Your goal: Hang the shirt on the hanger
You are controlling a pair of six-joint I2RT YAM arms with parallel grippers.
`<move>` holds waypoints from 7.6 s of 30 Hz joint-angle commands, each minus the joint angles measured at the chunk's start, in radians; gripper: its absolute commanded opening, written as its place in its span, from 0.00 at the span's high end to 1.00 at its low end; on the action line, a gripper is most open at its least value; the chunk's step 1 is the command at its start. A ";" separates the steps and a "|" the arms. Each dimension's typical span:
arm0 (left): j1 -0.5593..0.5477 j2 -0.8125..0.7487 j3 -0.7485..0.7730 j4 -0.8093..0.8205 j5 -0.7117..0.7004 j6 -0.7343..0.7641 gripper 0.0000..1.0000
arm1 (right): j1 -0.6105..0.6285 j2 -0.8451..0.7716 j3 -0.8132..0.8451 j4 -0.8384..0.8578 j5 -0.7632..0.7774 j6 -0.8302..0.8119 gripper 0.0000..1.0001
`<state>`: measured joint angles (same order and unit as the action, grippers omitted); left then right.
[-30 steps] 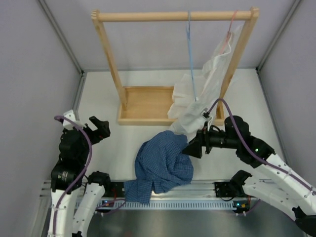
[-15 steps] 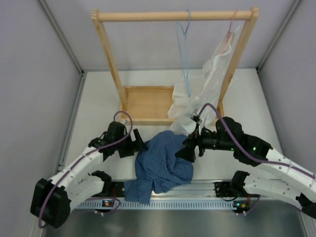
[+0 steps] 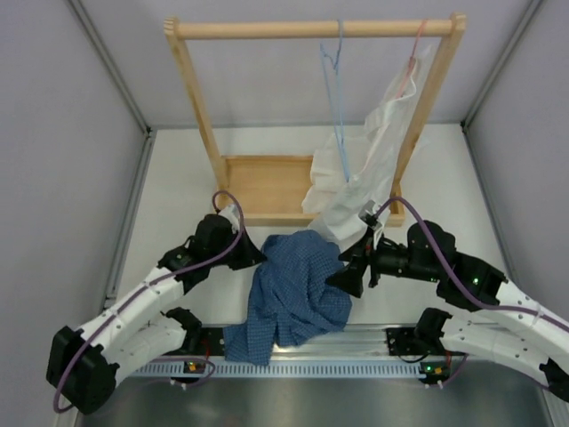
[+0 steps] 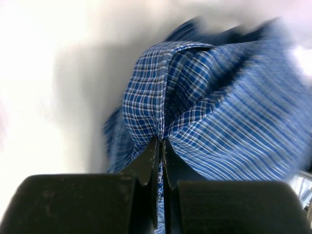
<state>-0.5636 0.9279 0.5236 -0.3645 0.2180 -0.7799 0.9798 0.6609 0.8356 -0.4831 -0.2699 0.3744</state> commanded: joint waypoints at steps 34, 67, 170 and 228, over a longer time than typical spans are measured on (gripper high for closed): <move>-0.920 0.091 0.337 0.267 -0.655 0.211 0.02 | 0.013 -0.118 0.100 -0.494 0.483 0.017 0.18; -0.723 0.178 0.360 0.070 -0.706 0.071 1.00 | 0.169 0.106 0.186 -0.420 0.529 0.142 0.57; -0.708 0.063 0.429 -0.318 -0.916 0.194 0.54 | 0.083 0.677 0.467 -0.098 0.393 -0.210 1.00; -0.618 -0.152 0.227 -0.133 -0.835 0.073 1.00 | -0.125 0.782 1.103 -0.212 0.690 -0.058 0.16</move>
<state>-1.1851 0.7792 0.7620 -0.5663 -0.6315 -0.6846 0.8715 1.3388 1.8198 -0.6079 0.3325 0.3523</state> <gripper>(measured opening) 0.024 0.858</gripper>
